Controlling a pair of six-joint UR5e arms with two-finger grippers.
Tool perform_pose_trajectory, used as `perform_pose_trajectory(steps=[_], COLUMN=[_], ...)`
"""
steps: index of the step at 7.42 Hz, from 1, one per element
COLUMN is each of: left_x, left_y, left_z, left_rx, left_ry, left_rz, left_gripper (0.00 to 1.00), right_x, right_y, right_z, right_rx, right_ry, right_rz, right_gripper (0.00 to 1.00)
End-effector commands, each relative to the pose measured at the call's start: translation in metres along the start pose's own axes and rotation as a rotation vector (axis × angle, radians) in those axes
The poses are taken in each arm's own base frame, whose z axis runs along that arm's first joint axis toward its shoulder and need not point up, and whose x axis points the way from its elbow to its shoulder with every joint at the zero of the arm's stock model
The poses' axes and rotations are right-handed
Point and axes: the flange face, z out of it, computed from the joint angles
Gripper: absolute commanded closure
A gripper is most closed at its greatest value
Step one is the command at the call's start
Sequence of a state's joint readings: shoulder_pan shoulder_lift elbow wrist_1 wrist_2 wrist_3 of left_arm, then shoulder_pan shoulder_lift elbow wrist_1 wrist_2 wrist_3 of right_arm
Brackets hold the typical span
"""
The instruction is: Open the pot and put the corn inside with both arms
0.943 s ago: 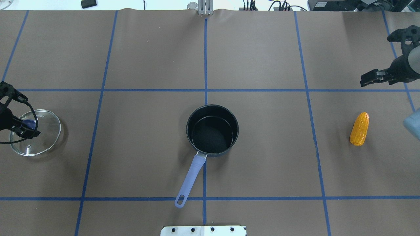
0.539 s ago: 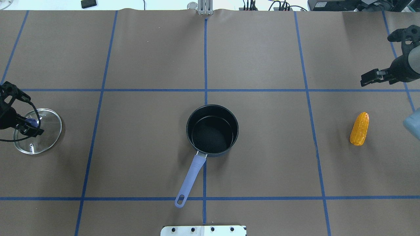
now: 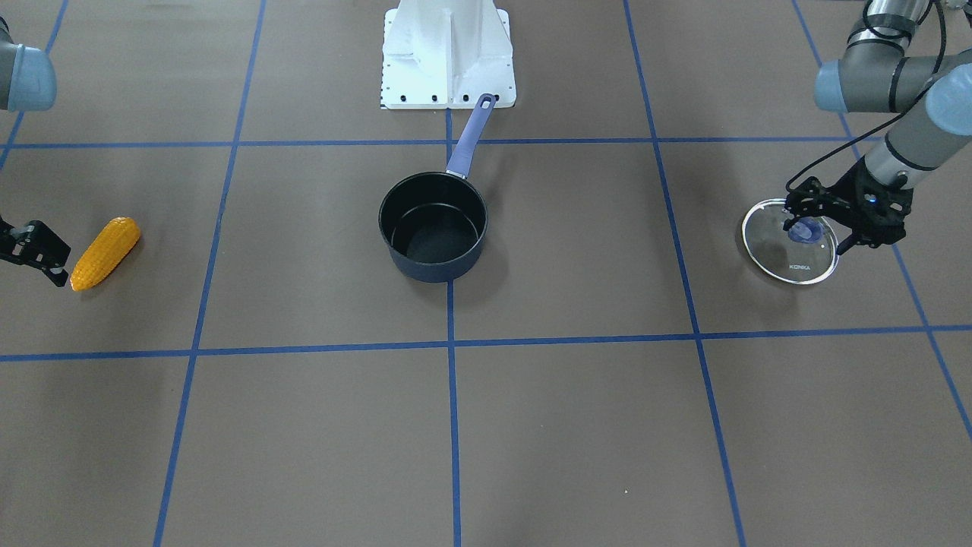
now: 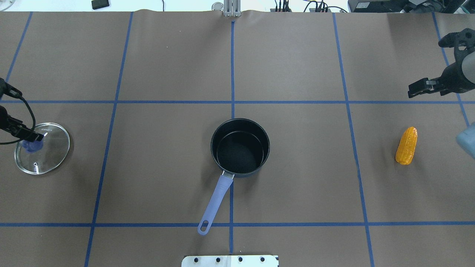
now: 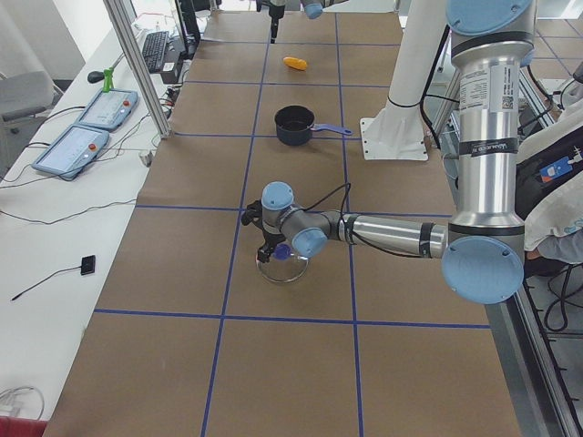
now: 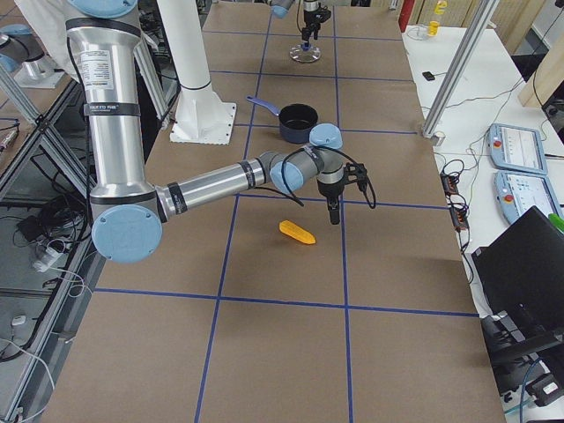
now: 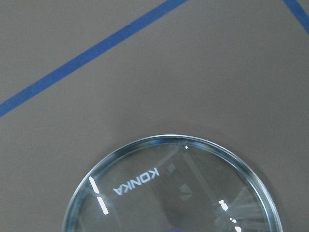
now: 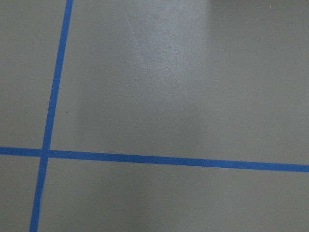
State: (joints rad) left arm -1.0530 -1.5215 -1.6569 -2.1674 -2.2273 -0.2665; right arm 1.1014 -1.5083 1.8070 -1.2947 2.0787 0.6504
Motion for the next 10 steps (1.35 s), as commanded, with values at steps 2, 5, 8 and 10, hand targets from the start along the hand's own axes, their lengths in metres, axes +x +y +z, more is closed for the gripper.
perform_pose_trajectory(steps=[2, 5, 8, 10], left_x=[-0.085, -0.187, -0.202, -0.201], left_y=[-0.019, 0.053, 0.068, 0.073], left_z=[-0.12, -0.158, -0.168, -0.167], left_rx=[0.006, -0.091, -0.068, -0.069], left_ry=[-0.102, -0.144, -0.147, -0.145], left_rz=[-0.126, -0.162, -0.197, -0.199], left_gripper=[0.02, 0.02, 0.02, 0.02], right_x=[0.006, 0.022, 0.021, -0.02], right_y=[0.007, 0.035, 0.1, 0.126], right_z=[0.004, 0.015, 0.056, 0.086], right_rx=[-0.014, -0.023, 0.048, 0.088], right_ry=[0.004, -0.008, 0.03, 0.083], right_rz=[0.005, -0.012, 0.165, 0.222], right_gripper=[0.0, 0.0, 0.0, 0.0])
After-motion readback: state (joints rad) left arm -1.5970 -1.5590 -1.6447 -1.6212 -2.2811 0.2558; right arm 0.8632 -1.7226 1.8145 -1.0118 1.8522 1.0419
